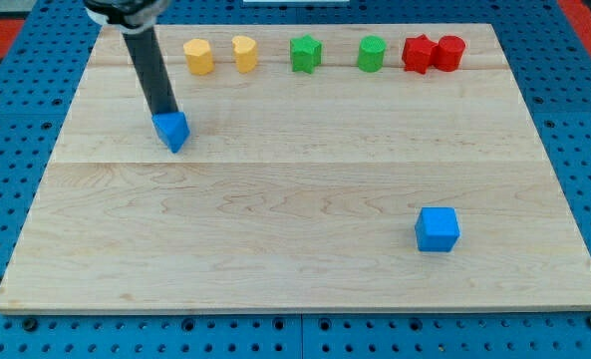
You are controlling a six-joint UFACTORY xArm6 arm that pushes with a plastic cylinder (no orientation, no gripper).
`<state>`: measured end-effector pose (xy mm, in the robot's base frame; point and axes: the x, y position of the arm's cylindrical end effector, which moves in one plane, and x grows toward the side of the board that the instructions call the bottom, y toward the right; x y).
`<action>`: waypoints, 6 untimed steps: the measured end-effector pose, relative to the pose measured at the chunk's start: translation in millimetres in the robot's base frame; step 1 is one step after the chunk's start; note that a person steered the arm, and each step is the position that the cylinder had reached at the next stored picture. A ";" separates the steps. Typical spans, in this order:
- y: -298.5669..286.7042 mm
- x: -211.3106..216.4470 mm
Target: Place the blue triangle to the center of the board
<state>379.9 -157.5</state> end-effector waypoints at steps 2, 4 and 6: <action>1.0 34.0; 75.4 29.4; 71.4 15.9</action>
<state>395.8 -86.1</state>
